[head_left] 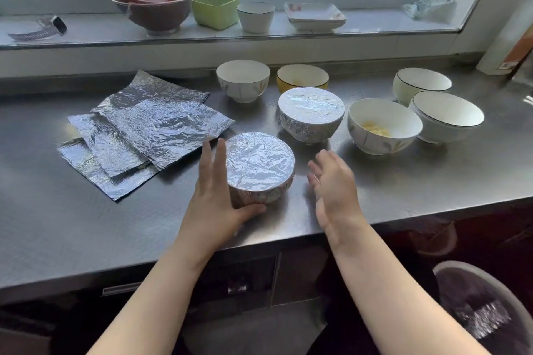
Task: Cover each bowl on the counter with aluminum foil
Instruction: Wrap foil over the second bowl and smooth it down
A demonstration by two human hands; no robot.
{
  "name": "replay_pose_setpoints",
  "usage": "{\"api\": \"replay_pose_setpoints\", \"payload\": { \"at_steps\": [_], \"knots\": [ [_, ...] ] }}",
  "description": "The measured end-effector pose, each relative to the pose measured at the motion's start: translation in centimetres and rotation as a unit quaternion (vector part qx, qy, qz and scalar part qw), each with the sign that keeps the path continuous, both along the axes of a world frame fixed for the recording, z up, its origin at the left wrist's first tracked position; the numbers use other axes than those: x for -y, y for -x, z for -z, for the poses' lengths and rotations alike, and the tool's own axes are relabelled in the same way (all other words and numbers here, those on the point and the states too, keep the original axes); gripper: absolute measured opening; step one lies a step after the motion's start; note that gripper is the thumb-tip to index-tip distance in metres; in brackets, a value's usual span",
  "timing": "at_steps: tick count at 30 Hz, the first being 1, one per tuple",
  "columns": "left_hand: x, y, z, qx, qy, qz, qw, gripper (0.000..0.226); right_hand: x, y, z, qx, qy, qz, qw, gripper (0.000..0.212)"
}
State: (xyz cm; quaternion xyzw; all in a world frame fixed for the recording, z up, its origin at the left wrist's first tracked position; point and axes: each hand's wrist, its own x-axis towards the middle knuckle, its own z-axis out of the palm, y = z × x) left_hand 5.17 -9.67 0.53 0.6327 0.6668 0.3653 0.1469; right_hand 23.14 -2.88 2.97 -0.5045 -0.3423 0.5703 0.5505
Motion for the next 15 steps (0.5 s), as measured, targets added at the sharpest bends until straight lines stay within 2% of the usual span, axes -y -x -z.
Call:
{"api": "replay_pose_setpoints", "payload": {
  "at_steps": [3,8,10,13,15],
  "knots": [
    [0.5,-0.2,0.7,-0.016,-0.005,-0.04,0.999,0.126,-0.1,0.1,-0.5,0.002,0.022,-0.053,0.998,0.04],
    [1.5,-0.2,-0.1,-0.071,0.038,-0.066,0.995,0.135,0.1,0.2,-0.1,0.123,-0.005,-0.108,0.987,0.05],
    [2.3,-0.4,-0.8,-0.048,0.042,-0.057,0.996,0.14,0.2,0.1,-0.1,0.149,-0.026,-0.112,0.982,0.049],
    [2.8,-1.9,-1.7,0.021,-0.009,-0.066,0.998,0.136,0.1,0.1,0.1,0.154,-0.058,-0.104,0.981,0.047],
    [2.3,-3.3,-1.6,0.037,-0.037,-0.076,0.996,0.133,-0.4,0.1,0.2,0.154,-0.058,-0.092,0.982,0.048]
  ]
}}
